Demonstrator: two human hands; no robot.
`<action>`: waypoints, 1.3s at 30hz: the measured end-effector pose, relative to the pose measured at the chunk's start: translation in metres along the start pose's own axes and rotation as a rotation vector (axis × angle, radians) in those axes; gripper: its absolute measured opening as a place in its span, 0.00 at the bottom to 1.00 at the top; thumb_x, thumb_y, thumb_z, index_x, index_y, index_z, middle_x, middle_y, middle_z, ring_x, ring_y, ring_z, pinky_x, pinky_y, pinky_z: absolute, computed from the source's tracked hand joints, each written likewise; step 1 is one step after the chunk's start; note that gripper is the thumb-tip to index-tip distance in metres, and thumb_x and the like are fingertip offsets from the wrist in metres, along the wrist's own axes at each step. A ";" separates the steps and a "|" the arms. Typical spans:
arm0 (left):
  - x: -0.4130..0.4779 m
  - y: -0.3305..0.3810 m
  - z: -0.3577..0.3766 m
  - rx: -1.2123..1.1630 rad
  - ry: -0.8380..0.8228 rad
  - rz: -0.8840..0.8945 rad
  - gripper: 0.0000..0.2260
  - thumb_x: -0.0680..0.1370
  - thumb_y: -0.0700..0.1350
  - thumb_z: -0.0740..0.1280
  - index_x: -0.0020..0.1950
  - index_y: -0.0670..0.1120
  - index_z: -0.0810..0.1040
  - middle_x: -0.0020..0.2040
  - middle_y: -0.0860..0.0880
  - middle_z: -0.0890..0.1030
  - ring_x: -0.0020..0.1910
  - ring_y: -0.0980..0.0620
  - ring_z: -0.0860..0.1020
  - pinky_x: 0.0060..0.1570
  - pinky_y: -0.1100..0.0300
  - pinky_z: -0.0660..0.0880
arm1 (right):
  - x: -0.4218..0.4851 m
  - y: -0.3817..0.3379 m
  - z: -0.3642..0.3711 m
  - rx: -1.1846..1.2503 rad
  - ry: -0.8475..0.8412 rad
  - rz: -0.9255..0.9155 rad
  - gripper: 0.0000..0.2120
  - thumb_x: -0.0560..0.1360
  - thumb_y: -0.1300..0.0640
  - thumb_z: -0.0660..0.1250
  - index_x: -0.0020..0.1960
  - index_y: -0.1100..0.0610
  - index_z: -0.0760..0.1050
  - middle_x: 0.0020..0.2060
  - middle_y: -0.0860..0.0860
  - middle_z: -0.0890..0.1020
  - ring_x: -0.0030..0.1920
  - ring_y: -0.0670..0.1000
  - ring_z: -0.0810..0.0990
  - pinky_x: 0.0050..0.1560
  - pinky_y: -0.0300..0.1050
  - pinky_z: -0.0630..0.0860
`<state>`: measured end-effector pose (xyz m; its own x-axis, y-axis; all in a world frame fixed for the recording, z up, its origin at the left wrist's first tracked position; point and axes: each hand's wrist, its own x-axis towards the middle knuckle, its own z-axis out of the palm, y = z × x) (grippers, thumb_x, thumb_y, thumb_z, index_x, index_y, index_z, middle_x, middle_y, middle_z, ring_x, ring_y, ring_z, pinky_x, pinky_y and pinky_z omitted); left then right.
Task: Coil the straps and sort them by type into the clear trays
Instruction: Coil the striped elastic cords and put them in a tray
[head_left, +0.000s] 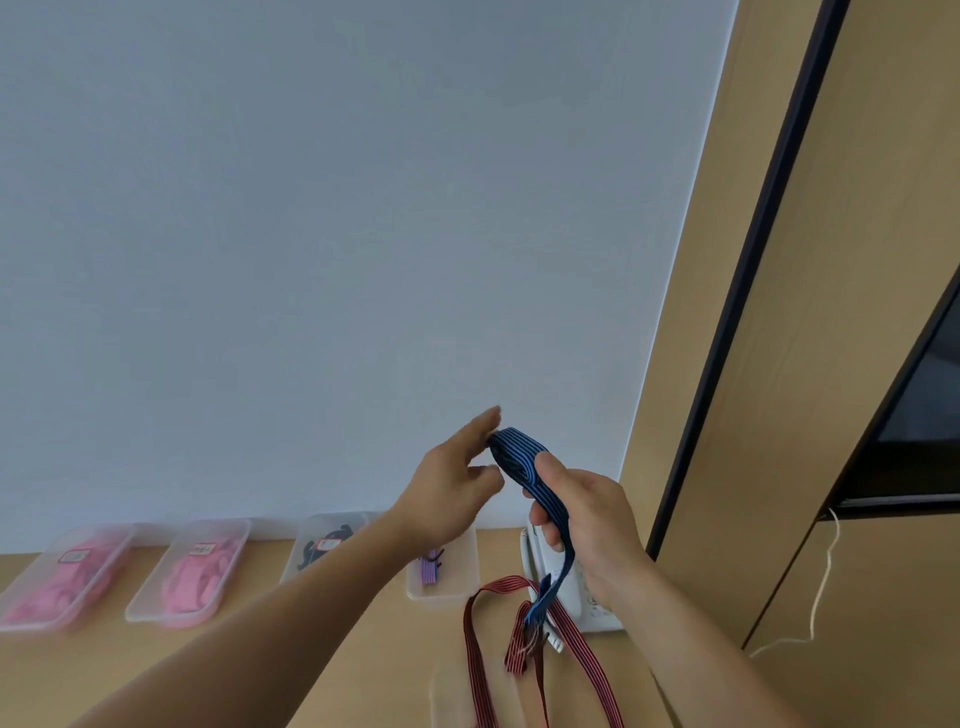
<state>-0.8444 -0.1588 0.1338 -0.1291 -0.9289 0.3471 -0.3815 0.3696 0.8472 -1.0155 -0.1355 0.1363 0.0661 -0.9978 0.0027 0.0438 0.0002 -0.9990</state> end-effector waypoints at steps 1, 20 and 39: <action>0.002 0.005 -0.001 -0.199 -0.020 -0.122 0.28 0.79 0.39 0.64 0.79 0.48 0.61 0.73 0.50 0.72 0.67 0.56 0.74 0.59 0.66 0.75 | -0.001 0.000 0.000 0.004 -0.008 -0.016 0.20 0.78 0.46 0.66 0.47 0.65 0.80 0.30 0.54 0.81 0.26 0.48 0.73 0.29 0.41 0.70; 0.004 0.013 0.000 -0.058 -0.023 -0.013 0.13 0.81 0.46 0.67 0.64 0.48 0.72 0.49 0.52 0.86 0.46 0.58 0.83 0.50 0.60 0.78 | -0.001 0.002 0.001 -0.147 0.013 -0.006 0.18 0.79 0.48 0.65 0.42 0.62 0.81 0.27 0.52 0.80 0.24 0.49 0.72 0.28 0.42 0.69; -0.006 -0.008 0.004 0.440 0.091 0.370 0.25 0.78 0.36 0.67 0.73 0.53 0.71 0.68 0.50 0.76 0.54 0.53 0.82 0.49 0.62 0.80 | -0.006 -0.004 0.006 0.053 -0.043 0.034 0.32 0.66 0.32 0.64 0.48 0.61 0.81 0.34 0.55 0.84 0.29 0.49 0.78 0.32 0.42 0.74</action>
<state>-0.8444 -0.1563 0.1239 -0.2542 -0.7269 0.6380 -0.6731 0.6067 0.4230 -1.0098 -0.1288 0.1403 0.1111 -0.9934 -0.0282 0.0935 0.0387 -0.9949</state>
